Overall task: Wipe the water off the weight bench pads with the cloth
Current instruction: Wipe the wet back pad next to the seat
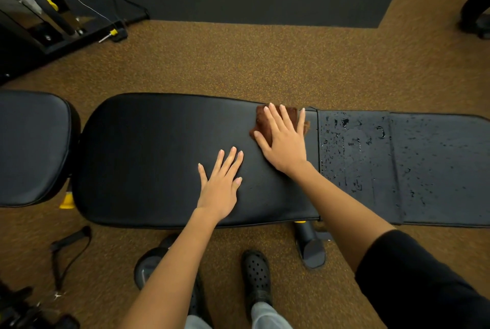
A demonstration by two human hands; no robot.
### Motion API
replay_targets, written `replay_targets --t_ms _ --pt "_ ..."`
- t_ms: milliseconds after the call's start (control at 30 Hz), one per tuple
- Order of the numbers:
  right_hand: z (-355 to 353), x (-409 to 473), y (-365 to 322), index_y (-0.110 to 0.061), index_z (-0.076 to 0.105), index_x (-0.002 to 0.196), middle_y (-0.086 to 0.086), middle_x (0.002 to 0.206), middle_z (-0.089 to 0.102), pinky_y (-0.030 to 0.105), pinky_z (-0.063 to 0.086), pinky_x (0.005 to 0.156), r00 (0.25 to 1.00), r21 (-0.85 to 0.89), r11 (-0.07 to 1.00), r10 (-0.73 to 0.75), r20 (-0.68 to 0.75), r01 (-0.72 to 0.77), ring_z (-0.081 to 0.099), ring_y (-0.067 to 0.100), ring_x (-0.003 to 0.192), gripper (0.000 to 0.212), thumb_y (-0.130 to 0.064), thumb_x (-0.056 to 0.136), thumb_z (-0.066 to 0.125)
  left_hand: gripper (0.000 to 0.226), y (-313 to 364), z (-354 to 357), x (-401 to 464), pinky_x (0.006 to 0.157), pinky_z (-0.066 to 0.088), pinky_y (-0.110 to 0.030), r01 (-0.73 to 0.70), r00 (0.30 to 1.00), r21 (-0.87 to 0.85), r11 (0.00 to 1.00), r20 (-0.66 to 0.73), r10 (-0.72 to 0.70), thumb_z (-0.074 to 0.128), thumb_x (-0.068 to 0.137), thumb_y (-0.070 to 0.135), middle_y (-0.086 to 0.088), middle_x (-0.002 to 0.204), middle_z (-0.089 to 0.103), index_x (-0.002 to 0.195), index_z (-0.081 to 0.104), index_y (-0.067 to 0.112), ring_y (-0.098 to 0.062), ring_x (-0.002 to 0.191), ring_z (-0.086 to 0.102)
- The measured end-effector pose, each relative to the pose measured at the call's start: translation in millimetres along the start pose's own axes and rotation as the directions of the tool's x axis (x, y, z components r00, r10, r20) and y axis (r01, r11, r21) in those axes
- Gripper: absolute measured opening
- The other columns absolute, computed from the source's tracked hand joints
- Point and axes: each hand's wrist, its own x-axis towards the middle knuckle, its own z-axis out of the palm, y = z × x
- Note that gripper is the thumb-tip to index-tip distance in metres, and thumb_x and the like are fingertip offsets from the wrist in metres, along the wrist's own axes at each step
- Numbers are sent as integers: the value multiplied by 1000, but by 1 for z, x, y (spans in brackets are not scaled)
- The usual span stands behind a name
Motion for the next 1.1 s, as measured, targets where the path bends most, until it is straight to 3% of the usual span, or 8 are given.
replay_targets --t_ms 200,400,467,667,833,933,1033,1100 --pt "-1 -54 -6 -17 30 151 -1 158 28 56 -5 118 967 52 966 -253 19 252 16 19 149 65 -53 98 36 58 0 4 -2 114 -4 -62 0 1000 20 1000 -6 0 23 104 30 9 158 -18 148 -14 29 -14 144 -22" --pt "-14 -105 42 -21 29 152 -5 159 24 60 4 118 843 -40 847 -522 133 531 15 17 149 63 -54 98 38 54 6 2 -6 114 -6 -60 1 999 -63 998 -54 -4 21 104 23 9 159 -10 151 -5 27 -13 145 -18" --pt "-18 -100 57 -21 33 150 -4 157 28 60 4 118 870 -85 867 -482 104 491 19 17 148 61 -51 98 39 52 7 -3 -7 115 -7 -58 0 998 -135 991 -58 -8 21 104 21 10 160 -4 152 2 27 -11 145 -14" --pt "-5 -75 7 -13 38 147 2 155 34 56 1 119 995 37 994 -103 1 103 22 22 147 59 -44 97 42 49 7 -6 -6 117 -4 -53 1 987 -182 983 -159 -31 23 104 19 8 160 8 152 13 25 -9 147 -6" --pt "5 -102 -46 -10 23 153 5 161 19 48 -4 121 966 283 941 -228 125 186 3 15 150 68 -40 95 42 51 18 -3 -15 120 -3 -40 -60 953 -336 940 -299 -46 14 101 32 4 159 12 151 17 20 -5 146 -3" --pt "-7 -106 -40 -9 35 148 6 156 32 41 -3 122 960 547 823 -254 114 153 15 15 148 59 -22 91 36 55 30 5 -28 120 -4 -36 -65 947 -357 932 -316 -55 10 100 40 5 159 8 151 12 21 -3 145 -5" --pt "-20 -87 0 -8 52 137 9 146 47 46 8 121 993 435 895 -70 -93 104 33 24 142 56 -15 85 33 57 40 20 -40 120 -2 -40 -90 951 -242 966 -308 12 13 100 44 2 160 4 152 9 19 -11 147 -7" --pt "-26 -72 35 -11 47 141 9 151 41 54 5 119 987 223 975 50 -154 -15 27 26 145 52 -20 92 32 59 47 32 -43 119 1 -46 -83 968 -93 992 -246 57 16 100 48 -2 160 5 152 10 21 -24 147 -7"
